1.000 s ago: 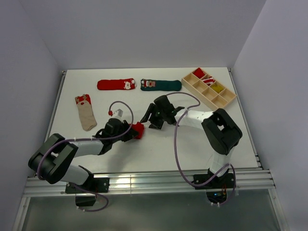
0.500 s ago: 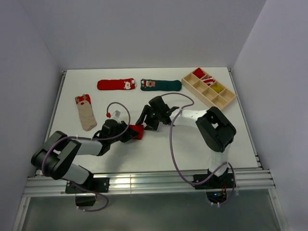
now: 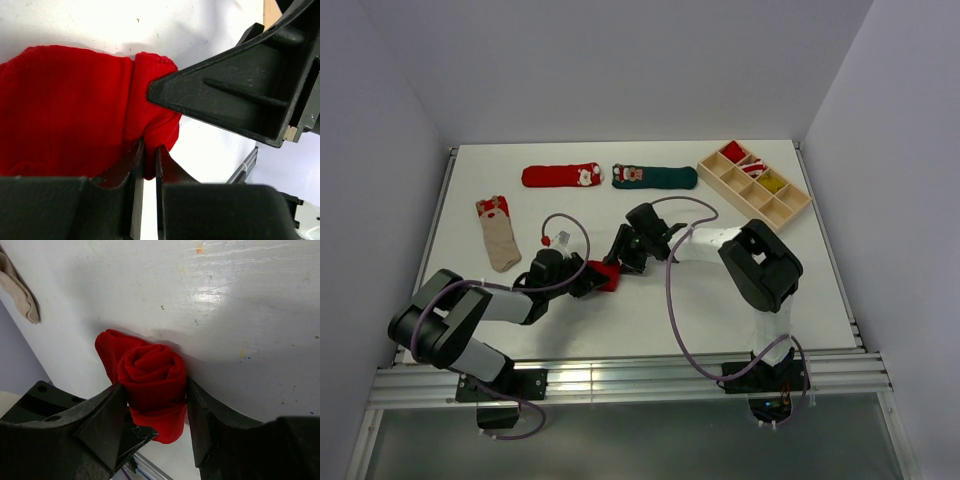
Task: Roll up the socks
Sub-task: Roll the sock at the center of the board.
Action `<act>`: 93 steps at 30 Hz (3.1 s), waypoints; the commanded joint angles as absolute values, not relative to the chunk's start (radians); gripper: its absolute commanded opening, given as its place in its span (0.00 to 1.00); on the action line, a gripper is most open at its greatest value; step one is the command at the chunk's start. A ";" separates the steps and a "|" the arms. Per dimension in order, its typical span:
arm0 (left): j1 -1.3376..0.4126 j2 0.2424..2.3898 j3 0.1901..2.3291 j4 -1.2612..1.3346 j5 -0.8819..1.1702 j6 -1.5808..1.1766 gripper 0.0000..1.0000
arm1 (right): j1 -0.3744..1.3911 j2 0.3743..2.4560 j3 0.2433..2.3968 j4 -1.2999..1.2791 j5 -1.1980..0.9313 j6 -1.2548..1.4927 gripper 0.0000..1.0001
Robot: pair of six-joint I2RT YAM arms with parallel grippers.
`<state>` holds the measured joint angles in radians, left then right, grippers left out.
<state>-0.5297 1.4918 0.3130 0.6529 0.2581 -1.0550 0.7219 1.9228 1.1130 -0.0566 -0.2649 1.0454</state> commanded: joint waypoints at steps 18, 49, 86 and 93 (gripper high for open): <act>-0.532 1.465 0.344 0.522 0.250 -0.977 0.58 | 0.729 1.927 1.256 -0.287 -0.115 0.920 0.00; -1.141 1.715 0.903 0.025 -0.870 -0.431 0.70 | 0.632 1.887 1.183 -0.371 -0.069 0.985 0.00; -1.091 1.752 0.824 0.103 -0.799 -0.561 0.08 | 0.606 1.861 1.085 -0.219 -0.224 1.023 0.00; -1.013 1.591 0.703 0.198 -0.582 -0.632 0.01 | 0.598 1.835 1.063 -0.183 -0.232 1.000 0.02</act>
